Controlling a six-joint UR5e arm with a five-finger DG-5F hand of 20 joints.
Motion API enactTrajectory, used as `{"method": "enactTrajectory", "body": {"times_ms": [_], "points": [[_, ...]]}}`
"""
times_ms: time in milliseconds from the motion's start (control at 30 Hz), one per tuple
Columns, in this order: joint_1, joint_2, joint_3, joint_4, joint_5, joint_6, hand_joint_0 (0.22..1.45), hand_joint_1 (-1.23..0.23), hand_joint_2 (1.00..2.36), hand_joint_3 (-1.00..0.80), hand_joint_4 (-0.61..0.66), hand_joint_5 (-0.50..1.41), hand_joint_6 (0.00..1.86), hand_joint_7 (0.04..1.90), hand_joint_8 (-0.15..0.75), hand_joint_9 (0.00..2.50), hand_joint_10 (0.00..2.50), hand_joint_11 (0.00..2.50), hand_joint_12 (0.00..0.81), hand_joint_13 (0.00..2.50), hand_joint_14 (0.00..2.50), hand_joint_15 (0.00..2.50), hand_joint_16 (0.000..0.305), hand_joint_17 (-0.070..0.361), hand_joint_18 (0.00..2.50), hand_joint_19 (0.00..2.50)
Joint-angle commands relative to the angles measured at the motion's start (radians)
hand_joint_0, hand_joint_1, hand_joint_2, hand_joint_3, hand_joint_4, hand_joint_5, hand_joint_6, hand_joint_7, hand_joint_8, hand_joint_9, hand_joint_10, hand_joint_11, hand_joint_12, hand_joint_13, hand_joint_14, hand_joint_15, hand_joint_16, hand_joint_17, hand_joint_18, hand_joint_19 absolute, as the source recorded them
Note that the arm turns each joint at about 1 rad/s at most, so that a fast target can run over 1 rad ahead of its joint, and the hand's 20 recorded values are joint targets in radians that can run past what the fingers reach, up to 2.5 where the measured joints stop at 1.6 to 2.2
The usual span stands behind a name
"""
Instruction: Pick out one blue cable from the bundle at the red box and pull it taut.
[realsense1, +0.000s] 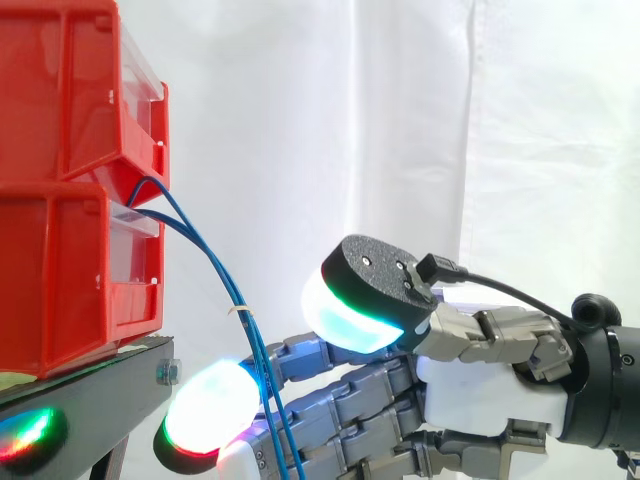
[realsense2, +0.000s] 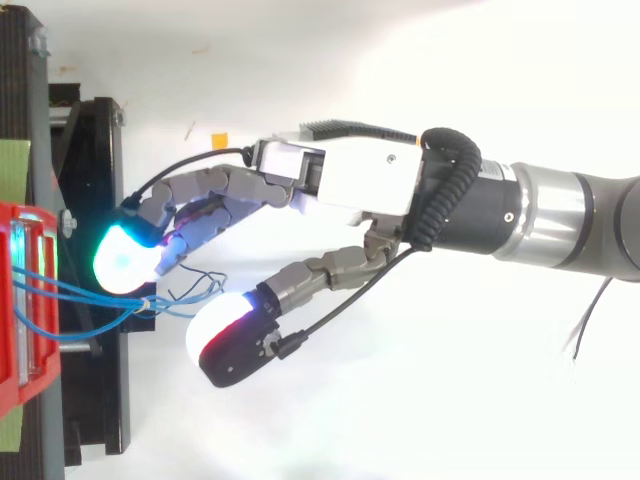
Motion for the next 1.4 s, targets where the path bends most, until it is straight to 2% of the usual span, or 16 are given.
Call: {"method": "enactTrajectory", "body": {"times_ms": [0,100,333,533,733,1000,1367], "points": [[0.001,-0.001,0.001,0.017,-0.007,0.009,0.53,-0.59,1.00,-0.50,0.27,-0.16,0.50,0.80,0.309,0.77,0.01,0.23,0.352,0.71,0.01,0.25,0.039,0.089,0.52,0.33],[-0.001,-0.001,0.001,0.036,-0.029,0.028,0.53,-0.60,1.00,-0.50,0.28,-0.15,0.50,0.83,0.311,0.78,0.01,0.24,0.352,0.72,0.01,0.26,0.039,0.088,0.53,0.34],[0.001,-0.002,0.001,0.062,-0.055,0.059,0.55,-0.65,1.00,-0.49,0.28,-0.14,0.50,0.89,0.307,0.79,0.01,0.25,0.349,0.74,0.01,0.26,0.038,0.086,0.56,0.36],[0.005,-0.005,0.001,0.087,-0.110,0.071,0.57,-0.66,1.00,-0.46,0.29,-0.14,0.50,0.90,0.309,0.80,0.01,0.26,0.339,0.75,0.01,0.27,0.037,0.083,0.57,0.37],[0.001,-0.005,0.001,0.088,-0.121,0.113,0.60,-0.62,1.01,-0.42,0.28,-0.14,0.50,0.90,0.307,0.81,0.01,0.26,0.331,0.77,0.01,0.28,0.035,0.079,0.59,0.39],[-0.004,-0.004,-0.001,0.090,-0.134,0.122,0.63,-0.59,1.01,-0.38,0.27,-0.13,0.50,0.95,0.310,0.85,0.01,0.27,0.321,0.83,0.01,0.30,0.033,0.075,0.64,0.42],[-0.007,-0.004,-0.001,0.090,-0.141,0.122,0.65,-0.52,1.01,-0.36,0.20,-0.09,0.50,1.16,0.315,0.91,0.01,0.31,0.306,0.89,0.01,0.33,0.032,0.072,0.69,0.45]]}}
